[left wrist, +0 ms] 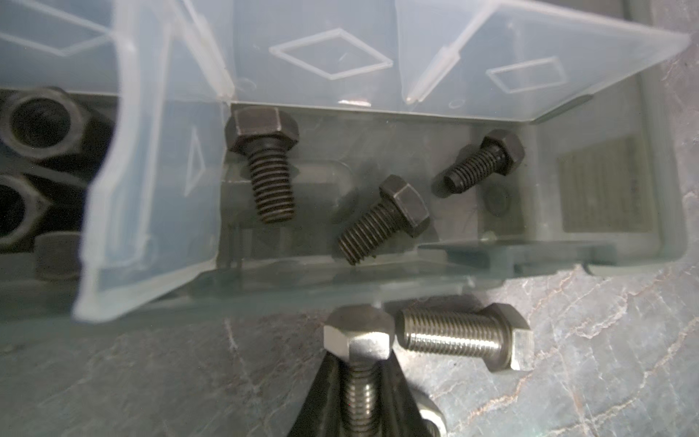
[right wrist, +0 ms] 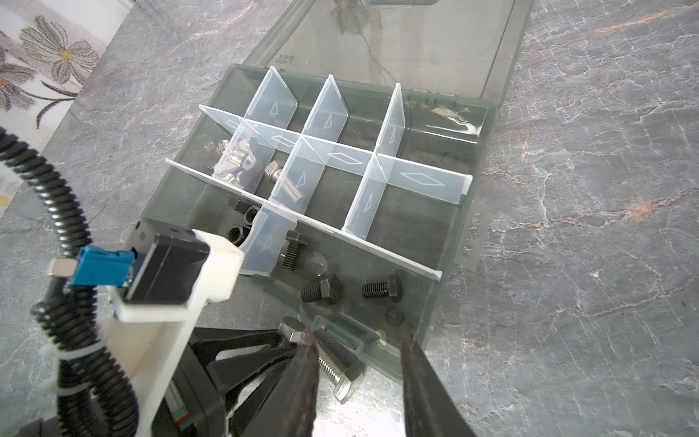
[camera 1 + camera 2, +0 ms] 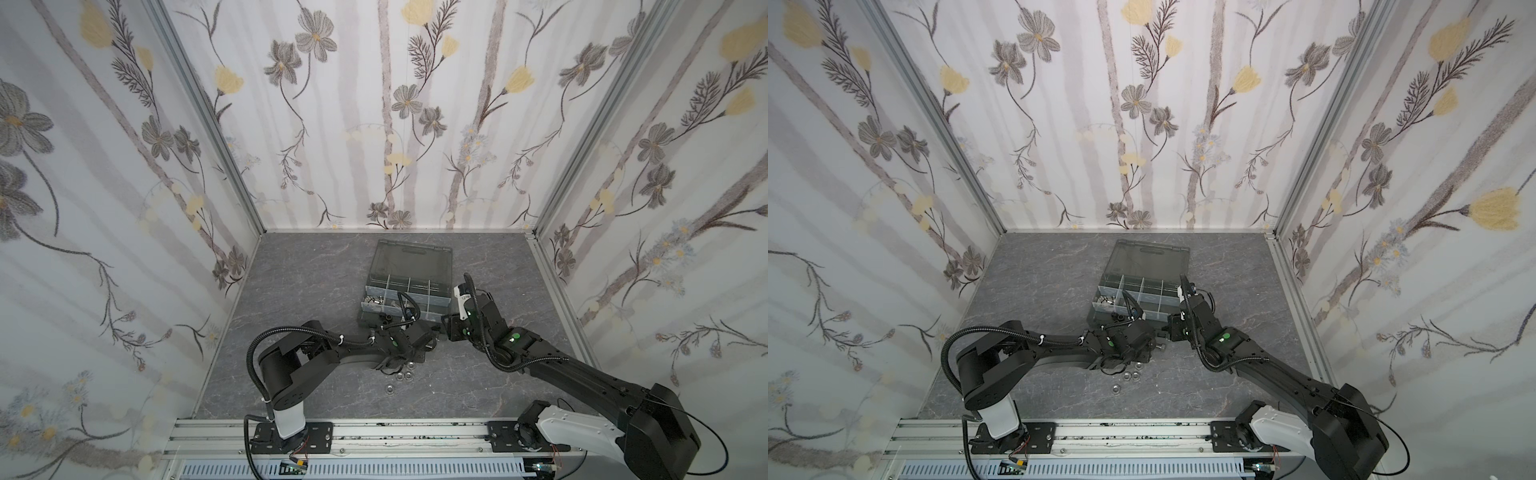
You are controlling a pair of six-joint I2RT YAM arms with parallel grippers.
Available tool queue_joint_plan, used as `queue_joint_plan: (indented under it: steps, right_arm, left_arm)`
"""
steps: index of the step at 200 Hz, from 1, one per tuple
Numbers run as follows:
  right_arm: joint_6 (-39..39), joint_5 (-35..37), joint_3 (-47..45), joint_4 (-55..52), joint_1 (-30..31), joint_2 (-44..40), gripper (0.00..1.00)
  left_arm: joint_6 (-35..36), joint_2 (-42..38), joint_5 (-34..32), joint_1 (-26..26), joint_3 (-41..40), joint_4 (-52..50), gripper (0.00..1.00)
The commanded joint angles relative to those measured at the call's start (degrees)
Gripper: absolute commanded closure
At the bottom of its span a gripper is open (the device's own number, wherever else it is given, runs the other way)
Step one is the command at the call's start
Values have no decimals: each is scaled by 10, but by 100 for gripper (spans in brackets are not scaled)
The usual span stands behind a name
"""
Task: Sort the screws and nuts into containers
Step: Pick up the screw at the center of the table, then place the screw into the container.
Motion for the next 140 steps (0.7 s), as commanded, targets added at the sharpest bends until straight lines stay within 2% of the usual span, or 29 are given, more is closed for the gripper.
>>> queue_joint_plan:
  steps: [1, 140]
  right_arm:
    - [6, -2, 1, 15, 0, -1, 63]
    - [5, -7, -1, 19, -4, 2, 63]
  left_arm:
    - [-5, -13, 2, -2, -5, -12, 84]
    - [25, -120, 8, -1, 0, -12, 86]
